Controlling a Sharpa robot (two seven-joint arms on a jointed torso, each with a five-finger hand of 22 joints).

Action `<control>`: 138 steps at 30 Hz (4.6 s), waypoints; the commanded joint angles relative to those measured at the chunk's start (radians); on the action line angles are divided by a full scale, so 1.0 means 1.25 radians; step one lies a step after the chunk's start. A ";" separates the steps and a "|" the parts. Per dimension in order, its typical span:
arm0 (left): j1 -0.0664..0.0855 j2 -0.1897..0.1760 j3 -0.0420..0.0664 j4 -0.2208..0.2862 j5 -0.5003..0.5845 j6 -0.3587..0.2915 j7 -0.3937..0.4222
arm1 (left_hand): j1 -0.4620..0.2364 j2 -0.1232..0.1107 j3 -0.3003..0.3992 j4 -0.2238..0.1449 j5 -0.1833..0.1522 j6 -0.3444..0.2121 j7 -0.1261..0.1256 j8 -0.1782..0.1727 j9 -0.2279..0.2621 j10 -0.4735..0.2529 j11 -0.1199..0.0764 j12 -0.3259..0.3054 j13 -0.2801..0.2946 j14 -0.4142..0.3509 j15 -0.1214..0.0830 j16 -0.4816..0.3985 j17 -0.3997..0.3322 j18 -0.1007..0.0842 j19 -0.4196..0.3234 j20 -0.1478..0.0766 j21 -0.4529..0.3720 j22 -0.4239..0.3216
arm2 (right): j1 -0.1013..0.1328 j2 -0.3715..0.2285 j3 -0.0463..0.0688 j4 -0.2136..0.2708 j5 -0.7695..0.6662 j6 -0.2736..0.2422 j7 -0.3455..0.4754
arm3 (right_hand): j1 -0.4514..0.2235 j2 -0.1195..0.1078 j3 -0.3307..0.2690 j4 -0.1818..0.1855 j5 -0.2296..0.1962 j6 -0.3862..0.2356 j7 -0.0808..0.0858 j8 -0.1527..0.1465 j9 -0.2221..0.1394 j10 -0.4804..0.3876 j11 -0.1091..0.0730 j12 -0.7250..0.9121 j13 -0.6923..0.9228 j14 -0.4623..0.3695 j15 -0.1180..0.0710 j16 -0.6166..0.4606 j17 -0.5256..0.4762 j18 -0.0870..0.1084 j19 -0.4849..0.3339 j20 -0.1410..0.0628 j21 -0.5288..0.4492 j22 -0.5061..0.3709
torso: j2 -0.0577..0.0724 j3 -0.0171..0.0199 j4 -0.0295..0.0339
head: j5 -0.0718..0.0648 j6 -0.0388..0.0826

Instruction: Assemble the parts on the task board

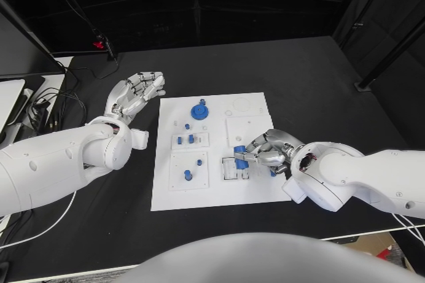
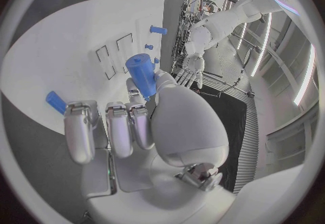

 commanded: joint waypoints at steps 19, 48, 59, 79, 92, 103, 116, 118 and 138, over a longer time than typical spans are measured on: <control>0.001 0.003 0.001 -0.002 0.000 0.008 0.095 | -0.002 0.009 -0.002 -0.001 0.004 -0.006 0.111 0.006 -0.001 -0.005 0.000 0.004 -0.001 -0.005 0.001 0.006 -0.002 -0.001 0.002 -0.001 0.002 -0.002 | 0.001 0.062 0.000 -0.043 -0.135 0.101 -0.141 | -0.013 0.005 -0.006 0.012 -0.002 0.084 -0.063 -0.015 -0.001 0.085 -0.009 0.002 0.211 0.083 -0.008 0.002 0.210 -0.006 0.084 -0.005 0.003 0.211 | 0.001 0.0007 -0.0014 | 0.016 0.000; 0.001 0.003 0.001 0.001 0.000 0.011 0.098 | -0.002 0.011 -0.002 -0.001 0.006 -0.007 0.111 0.007 -0.001 -0.006 0.000 0.006 -0.002 -0.005 0.001 0.008 -0.004 -0.001 0.002 -0.001 0.001 -0.002 | 0.001 0.091 0.000 -0.057 -0.142 0.146 -0.163 | -0.073 0.006 -0.075 0.011 -0.098 0.094 -0.056 -0.062 -0.001 0.085 -0.003 0.002 0.211 0.083 -0.004 0.002 0.210 -0.006 0.084 -0.002 0.003 0.211 | 0.000 0.0004 -0.0010 | 0.019 0.000; 0.000 0.002 0.001 -0.001 0.000 0.012 0.096 | -0.002 0.012 -0.002 -0.001 0.006 -0.007 0.111 0.007 -0.001 -0.006 0.000 0.006 -0.002 -0.005 0.001 0.008 -0.004 -0.001 0.002 -0.001 0.001 -0.003 | 0.001 0.095 0.000 -0.061 -0.170 0.149 -0.165 | -0.077 0.007 -0.083 0.013 -0.108 0.096 -0.056 -0.063 0.001 0.085 -0.003 0.002 0.211 0.083 -0.004 0.002 0.210 -0.006 0.084 -0.002 0.003 0.211 | 0.000 0.0001 -0.0013 | 0.020 0.000; 0.000 0.002 0.001 -0.001 0.000 0.012 0.095 | -0.001 0.012 -0.003 -0.001 0.007 -0.007 0.111 0.007 -0.001 -0.006 0.000 0.007 -0.002 -0.005 0.001 0.008 -0.005 -0.001 0.001 -0.001 0.001 -0.003 | 0.001 0.105 0.000 -0.068 -0.175 0.152 -0.162 | -0.116 0.003 -0.140 0.014 -0.186 0.099 -0.055 -0.070 0.008 0.085 -0.002 0.002 0.211 0.083 -0.004 0.002 0.210 -0.006 0.084 -0.001 0.003 0.211 | 0.000 0.0004 -0.0011 | 0.025 0.000; 0.000 0.003 0.001 -0.002 0.000 0.015 0.094 | -0.001 0.012 -0.003 -0.001 0.007 -0.007 0.111 0.007 -0.001 -0.006 0.000 0.007 -0.002 -0.005 0.001 0.008 -0.005 -0.001 0.001 -0.001 0.001 -0.003 | 0.001 0.086 0.000 -0.058 -0.218 0.110 -0.140 | -0.149 -0.019 -0.169 0.016 -0.243 0.123 -0.067 -0.026 0.039 0.085 -0.012 0.002 0.211 0.083 -0.016 0.002 0.210 -0.006 0.084 -0.011 0.003 0.211 | 0.000 0.0011 -0.0020 | 0.027 0.000; -0.002 0.003 0.001 -0.002 0.000 0.018 0.092 | -0.001 0.014 -0.003 -0.001 0.008 -0.009 0.111 0.008 -0.001 -0.007 0.000 0.009 -0.003 -0.006 0.001 0.010 -0.007 -0.002 0.001 -0.001 0.001 -0.004 | 0.000 0.060 0.000 -0.022 -0.289 0.132 -0.117 | -0.161 -0.130 -0.112 0.020 -0.246 0.014 -0.121 0.322 0.334 0.085 -0.063 0.002 0.211 0.083 -0.065 0.002 0.210 -0.006 0.084 -0.059 0.003 0.211 | 0.001 0.0012 -0.0016 | 0.024 0.000; -0.004 0.004 0.001 -0.004 0.000 0.021 0.091 | -0.001 0.014 -0.003 -0.001 0.008 -0.009 0.111 0.008 -0.001 -0.007 0.000 0.009 -0.003 -0.006 0.001 0.010 -0.007 -0.002 0.001 -0.001 0.001 -0.004 | 0.000 0.073 0.000 -0.028 -0.301 0.189 -0.146 | -0.109 -0.086 -0.080 0.014 -0.244 -0.021 -0.126 0.379 0.405 0.085 -0.069 0.002 0.211 0.083 -0.068 0.002 0.210 -0.006 0.084 -0.063 0.003 0.211 | -0.001 0.0003 -0.0010 | 0.020 0.000; -0.005 0.004 0.001 -0.003 0.000 0.021 0.091 | -0.001 0.014 -0.003 -0.001 0.008 -0.009 0.111 0.008 -0.001 -0.007 0.000 0.009 -0.003 -0.006 0.001 0.010 -0.007 -0.002 0.001 -0.001 0.001 -0.004 | 0.000 0.078 0.000 -0.032 -0.308 0.195 -0.151 | -0.087 -0.074 -0.071 0.011 -0.244 -0.022 -0.128 0.383 0.412 0.085 -0.070 0.002 0.211 0.083 -0.069 0.002 0.210 -0.006 0.084 -0.064 0.003 0.211 | 0.000 0.0008 -0.0004 | 0.022 0.000; -0.005 0.001 0.001 -0.002 0.000 0.020 0.088 | 0.000 0.016 -0.004 -0.001 0.010 -0.010 0.111 0.009 -0.002 -0.008 0.000 0.010 -0.003 -0.007 0.002 0.011 -0.008 -0.002 0.000 -0.001 0.001 -0.004 | 0.000 0.101 0.000 -0.057 -0.330 0.209 -0.168 | -0.017 -0.047 -0.059 0.008 -0.241 -0.026 -0.133 0.394 0.440 0.085 -0.074 0.002 0.211 0.083 -0.070 0.002 0.210 -0.006 0.084 -0.066 0.003 0.211 | 0.000 0.0003 -0.0017 | 0.021 0.000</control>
